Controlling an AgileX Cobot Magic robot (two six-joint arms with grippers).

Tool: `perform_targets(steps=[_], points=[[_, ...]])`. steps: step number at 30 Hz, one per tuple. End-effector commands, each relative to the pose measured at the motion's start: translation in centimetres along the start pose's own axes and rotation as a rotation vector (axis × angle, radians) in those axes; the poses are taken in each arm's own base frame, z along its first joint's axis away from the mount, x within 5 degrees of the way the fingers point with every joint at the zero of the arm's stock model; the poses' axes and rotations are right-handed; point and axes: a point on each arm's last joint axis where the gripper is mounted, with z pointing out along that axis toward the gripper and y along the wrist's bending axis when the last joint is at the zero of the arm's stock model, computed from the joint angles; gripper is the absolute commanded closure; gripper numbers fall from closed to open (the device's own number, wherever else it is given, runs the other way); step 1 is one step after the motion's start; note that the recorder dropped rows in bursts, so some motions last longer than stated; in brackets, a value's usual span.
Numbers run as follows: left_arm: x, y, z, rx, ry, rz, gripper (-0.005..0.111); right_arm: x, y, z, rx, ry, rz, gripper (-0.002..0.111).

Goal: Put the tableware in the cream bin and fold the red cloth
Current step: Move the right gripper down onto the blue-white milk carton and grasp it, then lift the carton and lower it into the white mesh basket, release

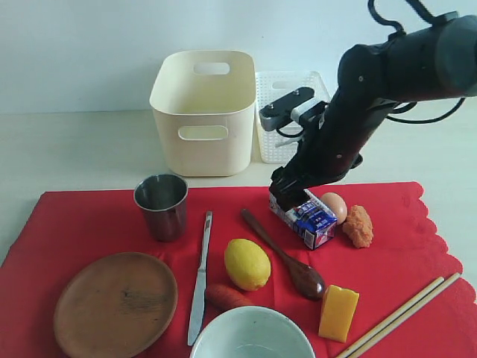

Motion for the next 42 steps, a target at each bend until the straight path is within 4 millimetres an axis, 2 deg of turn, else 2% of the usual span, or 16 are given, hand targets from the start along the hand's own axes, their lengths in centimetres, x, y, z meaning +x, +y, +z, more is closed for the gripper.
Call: perform_targets(steps=[1, 7, 9, 20, 21, 26, 29, 38, 42], points=[[0.0, 0.0, 0.0, 0.003, -0.012, -0.012, 0.107, -0.7, -0.3, 2.0, -0.008, 0.070, 0.002, 0.028], [0.0, 0.0, 0.0, 0.003, -0.012, -0.012, 0.107, -1.0, -0.4, 4.0, -0.018, 0.118, 0.014, 0.028], [0.0, 0.0, 0.0, 0.003, -0.012, -0.012, 0.107, -0.8, -0.4, 4.4, -0.022, 0.135, 0.019, 0.032], [0.0, 0.0, 0.0, 0.003, -0.012, -0.012, 0.107, -0.8, -0.4, 4.4, -0.024, 0.140, 0.020, 0.104], [0.0, 0.0, 0.0, 0.003, -0.012, -0.012, 0.107, -0.8, -0.4, 4.4, -0.024, 0.140, 0.024, 0.108], [0.0, 0.0, 0.0, 0.003, -0.012, -0.012, 0.107, -0.9, -0.4, 3.8, -0.021, 0.132, 0.066, 0.108], [0.0, 0.0, 0.0, 0.003, -0.012, -0.012, 0.107, -1.3, -0.4, 1.9, -0.016, 0.098, 0.065, 0.108], [0.0, 0.0, 0.0, 0.003, -0.012, -0.012, 0.107, -3.0, -0.4, -7.4, 0.034, -0.161, 0.054, 0.108], [0.0, 0.0, 0.0, 0.003, -0.012, -0.012, 0.107, -3.3, -0.4, -9.8, 0.053, -0.255, 0.052, 0.108]])
